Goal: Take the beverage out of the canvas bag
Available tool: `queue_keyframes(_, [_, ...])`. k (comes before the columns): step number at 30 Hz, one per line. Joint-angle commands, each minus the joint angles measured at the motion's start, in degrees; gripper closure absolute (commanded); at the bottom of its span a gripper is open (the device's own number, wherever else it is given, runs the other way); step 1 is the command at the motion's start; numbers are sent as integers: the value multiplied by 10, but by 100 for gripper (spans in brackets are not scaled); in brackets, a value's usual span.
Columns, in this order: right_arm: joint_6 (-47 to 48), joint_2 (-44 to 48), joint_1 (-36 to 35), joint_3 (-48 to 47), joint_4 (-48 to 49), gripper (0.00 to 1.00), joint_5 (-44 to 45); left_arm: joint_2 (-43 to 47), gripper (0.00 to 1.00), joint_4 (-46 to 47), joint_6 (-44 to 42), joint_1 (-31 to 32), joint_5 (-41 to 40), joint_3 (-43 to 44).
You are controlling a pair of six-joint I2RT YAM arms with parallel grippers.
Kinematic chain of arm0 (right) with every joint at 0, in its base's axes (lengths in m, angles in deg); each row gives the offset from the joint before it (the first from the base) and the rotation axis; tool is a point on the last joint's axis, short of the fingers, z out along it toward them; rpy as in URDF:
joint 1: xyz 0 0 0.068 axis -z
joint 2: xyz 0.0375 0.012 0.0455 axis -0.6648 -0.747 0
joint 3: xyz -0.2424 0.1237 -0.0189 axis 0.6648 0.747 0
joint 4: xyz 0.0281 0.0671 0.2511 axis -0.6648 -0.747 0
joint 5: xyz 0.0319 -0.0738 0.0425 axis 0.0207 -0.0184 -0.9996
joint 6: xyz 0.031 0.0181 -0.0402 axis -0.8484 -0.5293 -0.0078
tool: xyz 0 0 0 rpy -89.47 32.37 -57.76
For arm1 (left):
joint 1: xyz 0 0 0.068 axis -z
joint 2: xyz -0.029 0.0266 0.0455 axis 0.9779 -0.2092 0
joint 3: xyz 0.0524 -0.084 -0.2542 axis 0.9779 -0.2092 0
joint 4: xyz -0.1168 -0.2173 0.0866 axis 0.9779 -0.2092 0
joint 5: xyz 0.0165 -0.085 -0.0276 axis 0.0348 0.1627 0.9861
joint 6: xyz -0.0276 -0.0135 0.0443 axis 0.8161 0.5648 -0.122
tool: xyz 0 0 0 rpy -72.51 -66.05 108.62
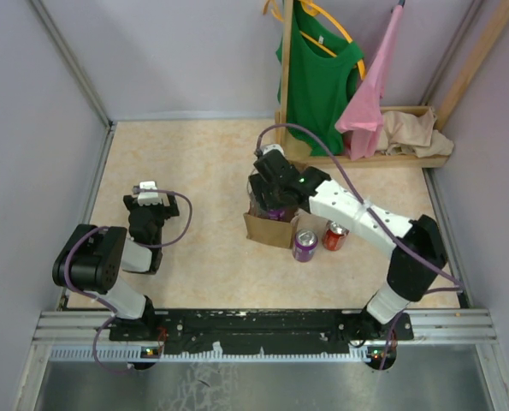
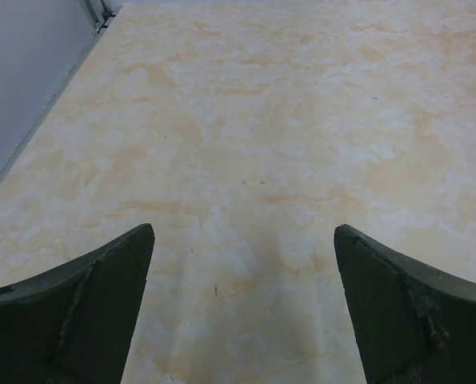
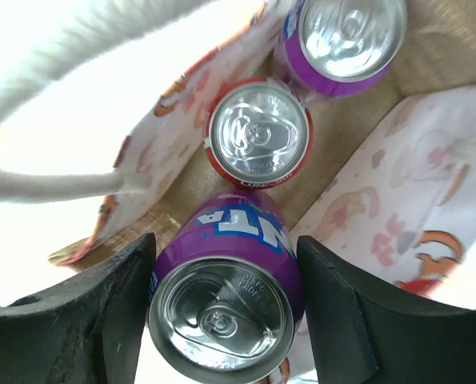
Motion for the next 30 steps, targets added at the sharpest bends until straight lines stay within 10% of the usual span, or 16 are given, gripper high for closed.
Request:
queue_keyframes(1, [32,66,-6,-73,17,100,24,-4,0,21,6,0,-3,-4])
queue_keyframes(18, [60,150,-49,-233,-127,100,135,-4,0,21,5,0,-3,-4])
queue_keyframes(30, [-17,236,-99,-127,-227,100,116,-4,0,21,6,0,-3,-4])
